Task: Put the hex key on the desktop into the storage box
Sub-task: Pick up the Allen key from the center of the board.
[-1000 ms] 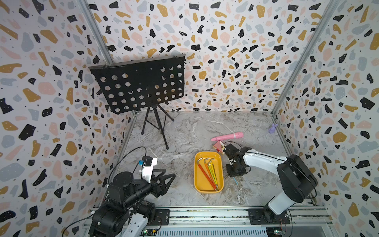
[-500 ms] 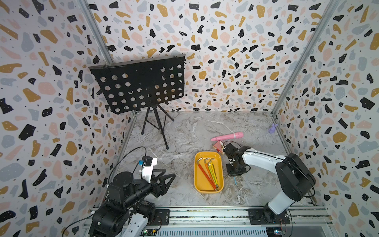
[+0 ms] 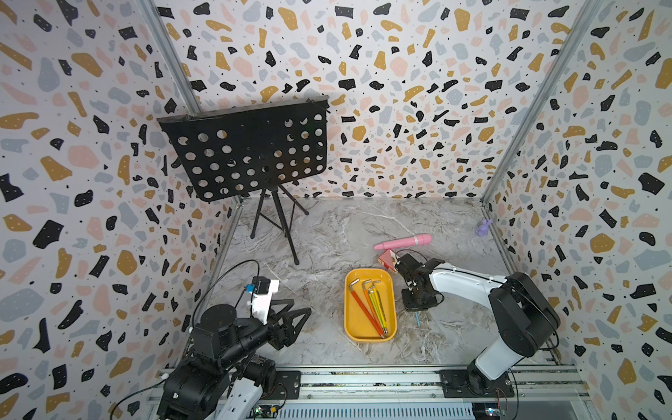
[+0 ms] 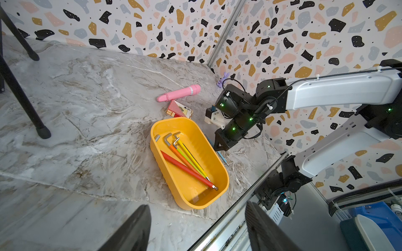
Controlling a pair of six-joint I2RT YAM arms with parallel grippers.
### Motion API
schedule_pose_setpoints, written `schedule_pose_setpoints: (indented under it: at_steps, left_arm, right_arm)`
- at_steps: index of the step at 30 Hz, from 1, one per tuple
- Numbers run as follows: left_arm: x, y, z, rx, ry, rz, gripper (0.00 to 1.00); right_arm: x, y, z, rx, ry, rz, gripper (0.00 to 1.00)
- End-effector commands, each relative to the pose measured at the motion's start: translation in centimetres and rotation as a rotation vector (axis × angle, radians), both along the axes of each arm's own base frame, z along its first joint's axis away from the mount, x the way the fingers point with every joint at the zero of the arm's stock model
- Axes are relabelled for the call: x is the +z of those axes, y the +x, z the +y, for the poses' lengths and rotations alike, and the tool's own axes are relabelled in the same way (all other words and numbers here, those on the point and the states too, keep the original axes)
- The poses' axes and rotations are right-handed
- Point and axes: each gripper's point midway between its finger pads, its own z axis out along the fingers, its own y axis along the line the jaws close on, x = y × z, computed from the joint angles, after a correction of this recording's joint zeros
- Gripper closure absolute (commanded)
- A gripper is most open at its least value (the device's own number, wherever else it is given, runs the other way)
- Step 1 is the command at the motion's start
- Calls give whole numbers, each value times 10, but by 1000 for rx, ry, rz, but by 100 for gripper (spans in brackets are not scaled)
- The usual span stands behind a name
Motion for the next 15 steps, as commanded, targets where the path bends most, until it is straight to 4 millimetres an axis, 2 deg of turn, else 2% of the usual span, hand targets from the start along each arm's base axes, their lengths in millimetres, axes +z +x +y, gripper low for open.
schedule_pose_setpoints:
  at_steps: [1, 9, 15]
  left_arm:
    - [8, 4, -2, -8, -8, -51, 28]
    - [8, 4, -2, -5, -8, -50, 28]
    - [8, 4, -1, -4, -8, -50, 28]
  right_arm:
    - [22, 11, -3, -36, 1, -81, 100]
    - [55, 16, -1, -62, 42, -149, 100]
    - [87, 20, 9, -46, 115, -224, 100]
